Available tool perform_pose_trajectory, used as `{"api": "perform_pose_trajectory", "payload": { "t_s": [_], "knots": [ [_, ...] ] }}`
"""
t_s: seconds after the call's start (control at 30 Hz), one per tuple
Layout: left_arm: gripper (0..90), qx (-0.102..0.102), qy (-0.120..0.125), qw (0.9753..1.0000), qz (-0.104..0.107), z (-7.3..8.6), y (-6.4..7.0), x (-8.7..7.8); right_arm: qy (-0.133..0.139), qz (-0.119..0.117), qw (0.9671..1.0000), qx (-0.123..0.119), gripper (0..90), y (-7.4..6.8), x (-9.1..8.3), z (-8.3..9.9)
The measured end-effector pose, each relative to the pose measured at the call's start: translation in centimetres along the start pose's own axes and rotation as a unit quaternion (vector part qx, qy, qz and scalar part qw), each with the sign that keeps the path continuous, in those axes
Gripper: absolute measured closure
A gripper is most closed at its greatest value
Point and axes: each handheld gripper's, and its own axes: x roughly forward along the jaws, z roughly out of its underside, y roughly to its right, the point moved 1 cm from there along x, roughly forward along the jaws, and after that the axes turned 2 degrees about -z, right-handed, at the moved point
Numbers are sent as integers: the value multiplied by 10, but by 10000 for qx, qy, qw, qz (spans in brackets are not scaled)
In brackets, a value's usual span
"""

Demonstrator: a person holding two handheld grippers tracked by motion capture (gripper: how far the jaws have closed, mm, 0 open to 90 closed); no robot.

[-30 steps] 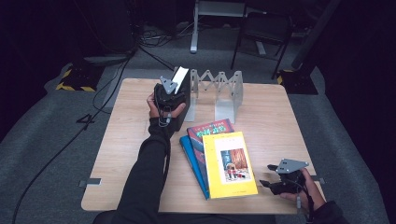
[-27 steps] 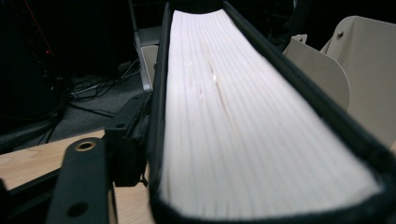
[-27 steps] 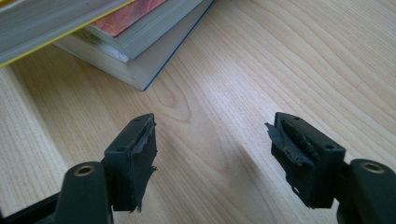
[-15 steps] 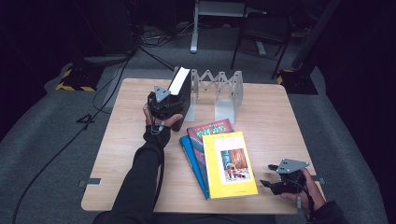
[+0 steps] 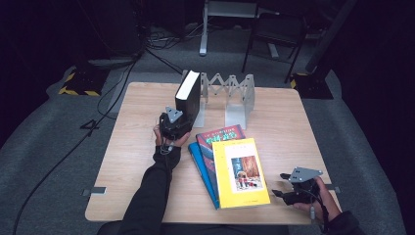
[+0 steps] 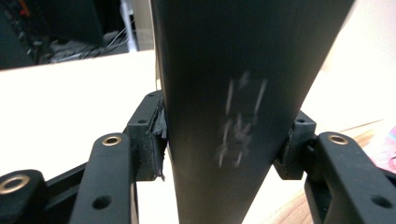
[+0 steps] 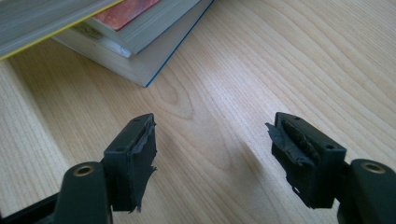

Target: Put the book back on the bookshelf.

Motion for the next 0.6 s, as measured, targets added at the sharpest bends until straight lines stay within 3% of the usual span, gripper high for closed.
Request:
{"api": "perform_pose_trajectory", "payload": {
  "t_s": [0.2, 0.4, 0.6],
  "knots": [
    [507, -200, 209, 9988, -384, 4, 9, 4, -29, -3, 10000, -28, 310, -1, 1, 0],
    [511, -309, 114, 9973, -654, -3, 17, 13, -25, -12, 10000, -35, 310, -1, 1, 0],
    [510, -644, 62, 9937, -918, -10, 20, 25, -9, -13, 10000, -21, 310, 0, 2, 0]
  ]
}}
